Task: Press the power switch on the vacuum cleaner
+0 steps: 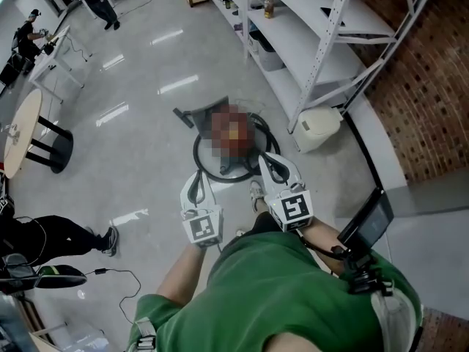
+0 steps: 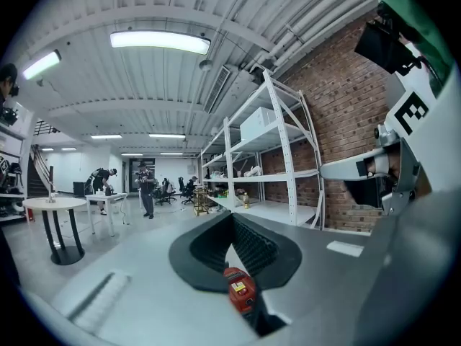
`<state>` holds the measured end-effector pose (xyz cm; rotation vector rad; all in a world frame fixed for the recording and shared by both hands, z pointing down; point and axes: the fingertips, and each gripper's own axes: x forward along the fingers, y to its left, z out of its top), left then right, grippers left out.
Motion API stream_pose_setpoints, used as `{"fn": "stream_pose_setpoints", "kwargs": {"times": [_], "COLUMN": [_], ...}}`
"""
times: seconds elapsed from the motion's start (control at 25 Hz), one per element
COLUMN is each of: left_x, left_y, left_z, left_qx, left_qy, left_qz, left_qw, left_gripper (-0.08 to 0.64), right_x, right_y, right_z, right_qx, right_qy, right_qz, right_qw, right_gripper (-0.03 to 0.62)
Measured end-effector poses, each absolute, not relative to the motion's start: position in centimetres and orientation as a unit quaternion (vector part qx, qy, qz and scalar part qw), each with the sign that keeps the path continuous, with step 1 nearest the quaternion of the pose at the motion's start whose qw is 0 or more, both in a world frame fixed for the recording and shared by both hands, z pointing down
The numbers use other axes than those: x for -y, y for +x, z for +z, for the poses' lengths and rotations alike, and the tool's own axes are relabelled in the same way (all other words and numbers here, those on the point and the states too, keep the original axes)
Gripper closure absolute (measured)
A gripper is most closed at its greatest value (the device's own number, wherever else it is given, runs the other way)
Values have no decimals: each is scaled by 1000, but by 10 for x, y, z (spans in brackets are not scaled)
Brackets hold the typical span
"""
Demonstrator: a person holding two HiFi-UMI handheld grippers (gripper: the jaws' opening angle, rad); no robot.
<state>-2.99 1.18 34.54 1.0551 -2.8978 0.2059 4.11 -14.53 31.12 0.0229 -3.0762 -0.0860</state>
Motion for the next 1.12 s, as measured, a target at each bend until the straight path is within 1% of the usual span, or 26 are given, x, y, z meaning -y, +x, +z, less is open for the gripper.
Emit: {"fn": "stream_pose_setpoints", "kwargs": {"times": [0.32,0.72,1.12], "left_x": [-14,8,22], "left_y": [1,16,25], "left_z": [350,339,338], "left_qx": [934,933,932], "left_qy": [348,352,355], "left_qz": [72,76,72], "left_qw": [31,27,27], "left_gripper": [552,552,552], "right_x": [137,154,170], "right_y": [73,93,108], "right_z": [317,301,302], "right_qx": [999,999,999], "right_qy": [6,3,11], "right_qz": [-23,-20,-25], "right_qw": [49,34,29], "right_gripper": [588,588,589]}}
